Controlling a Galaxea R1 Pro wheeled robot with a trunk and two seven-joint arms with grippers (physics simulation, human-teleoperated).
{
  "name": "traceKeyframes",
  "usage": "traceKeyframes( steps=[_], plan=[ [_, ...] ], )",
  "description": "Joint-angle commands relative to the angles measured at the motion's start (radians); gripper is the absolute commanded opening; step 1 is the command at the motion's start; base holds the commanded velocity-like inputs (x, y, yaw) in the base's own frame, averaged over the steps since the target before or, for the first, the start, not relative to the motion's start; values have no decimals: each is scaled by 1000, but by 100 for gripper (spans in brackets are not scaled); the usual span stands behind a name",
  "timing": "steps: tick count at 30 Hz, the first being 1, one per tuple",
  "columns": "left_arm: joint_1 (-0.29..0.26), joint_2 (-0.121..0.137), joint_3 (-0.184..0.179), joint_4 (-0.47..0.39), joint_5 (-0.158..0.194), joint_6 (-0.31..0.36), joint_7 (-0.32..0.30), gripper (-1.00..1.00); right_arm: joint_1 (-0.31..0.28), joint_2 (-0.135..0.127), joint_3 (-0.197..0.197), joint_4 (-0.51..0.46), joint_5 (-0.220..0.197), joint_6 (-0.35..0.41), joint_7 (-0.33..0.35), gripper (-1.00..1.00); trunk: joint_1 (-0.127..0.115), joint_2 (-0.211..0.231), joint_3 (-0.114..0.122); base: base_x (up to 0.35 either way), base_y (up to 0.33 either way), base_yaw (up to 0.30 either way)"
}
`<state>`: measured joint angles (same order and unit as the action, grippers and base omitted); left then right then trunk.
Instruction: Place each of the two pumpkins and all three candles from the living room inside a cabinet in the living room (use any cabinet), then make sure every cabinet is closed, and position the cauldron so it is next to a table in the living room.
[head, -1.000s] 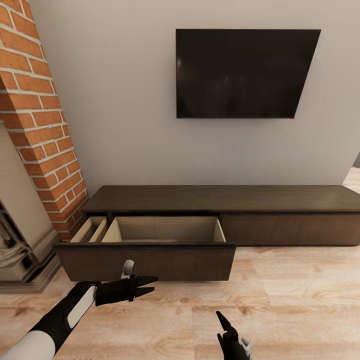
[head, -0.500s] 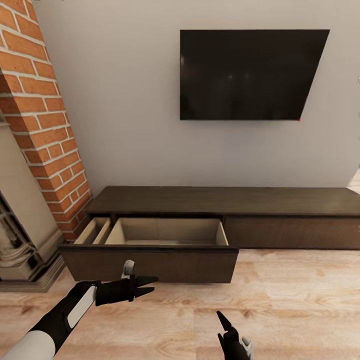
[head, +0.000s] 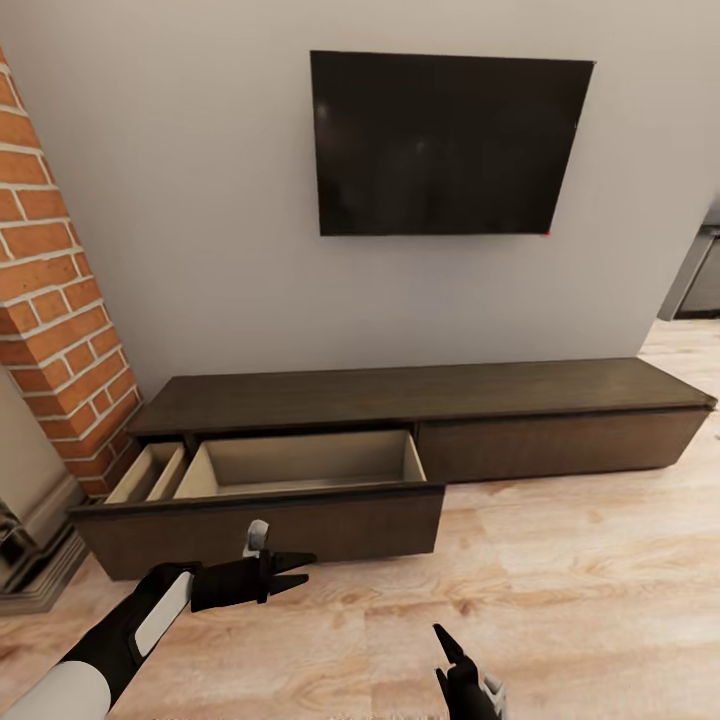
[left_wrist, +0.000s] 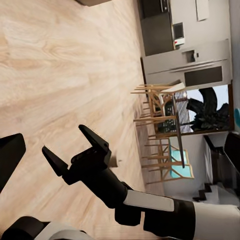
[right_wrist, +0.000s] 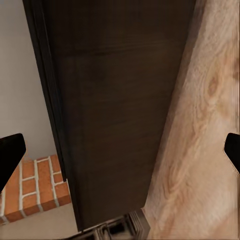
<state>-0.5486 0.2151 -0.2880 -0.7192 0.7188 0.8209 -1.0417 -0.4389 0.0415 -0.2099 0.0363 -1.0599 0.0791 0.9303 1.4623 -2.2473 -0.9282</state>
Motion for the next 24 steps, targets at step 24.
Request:
traceKeyframes(
  steps=[24],
  plan=[
    [-1, -3, 0, 1, 6, 6, 273, 100, 8, -9, -1, 4, 91, -22, -13, 100, 0, 0, -23, -81, 0, -242]
  ],
)
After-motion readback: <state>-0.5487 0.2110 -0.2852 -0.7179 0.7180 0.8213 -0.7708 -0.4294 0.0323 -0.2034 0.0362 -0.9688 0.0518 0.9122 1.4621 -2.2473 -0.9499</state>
